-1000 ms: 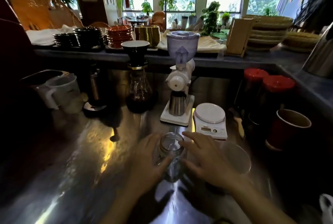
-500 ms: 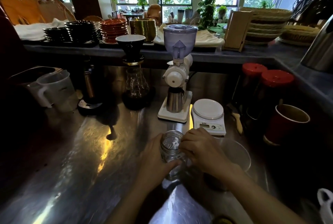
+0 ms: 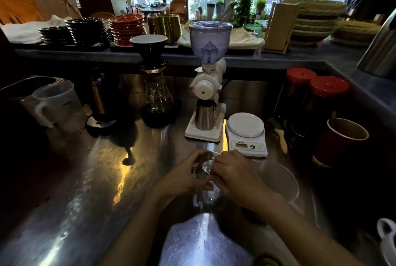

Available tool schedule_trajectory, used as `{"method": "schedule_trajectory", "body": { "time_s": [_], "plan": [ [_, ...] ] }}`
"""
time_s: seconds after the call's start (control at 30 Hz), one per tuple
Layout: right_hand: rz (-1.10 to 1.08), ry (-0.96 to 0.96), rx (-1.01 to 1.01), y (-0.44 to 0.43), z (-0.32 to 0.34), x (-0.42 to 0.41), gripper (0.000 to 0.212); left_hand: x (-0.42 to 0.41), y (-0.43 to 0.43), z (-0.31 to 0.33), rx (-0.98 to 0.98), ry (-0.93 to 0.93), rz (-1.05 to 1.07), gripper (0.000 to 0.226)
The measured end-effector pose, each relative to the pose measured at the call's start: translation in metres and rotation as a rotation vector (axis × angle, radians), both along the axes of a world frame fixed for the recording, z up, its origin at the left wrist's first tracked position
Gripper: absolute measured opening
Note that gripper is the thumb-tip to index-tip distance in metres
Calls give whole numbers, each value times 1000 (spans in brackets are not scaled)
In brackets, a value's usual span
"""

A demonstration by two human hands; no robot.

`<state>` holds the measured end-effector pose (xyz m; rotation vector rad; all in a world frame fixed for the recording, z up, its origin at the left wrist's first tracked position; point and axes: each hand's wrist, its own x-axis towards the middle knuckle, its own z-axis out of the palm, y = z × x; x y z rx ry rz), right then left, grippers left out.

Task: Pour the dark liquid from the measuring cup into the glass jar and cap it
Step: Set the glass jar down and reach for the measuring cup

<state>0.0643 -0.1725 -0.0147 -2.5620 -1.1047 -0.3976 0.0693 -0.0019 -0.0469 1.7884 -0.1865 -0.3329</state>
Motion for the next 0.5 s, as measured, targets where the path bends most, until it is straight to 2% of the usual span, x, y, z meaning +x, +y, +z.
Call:
{"method": "schedule_trajectory", "body": {
  "time_s": [0.1,0.23,0.4,0.5],
  "plan": [
    [-1,14,5,-6,1,-4,14,1,2,-6,-43,4,-21,72],
    [-68,72,70,-26,7,-13,27,4,3,-15,-87,-13,-20,76],
    [-276,43,179,-70,9,-33,35,7,6,-26,-96,-46,-20,83],
    [-421,44,258,-93,0,-51,27,7,6,-30,-88,-63,-18,87]
  ]
}}
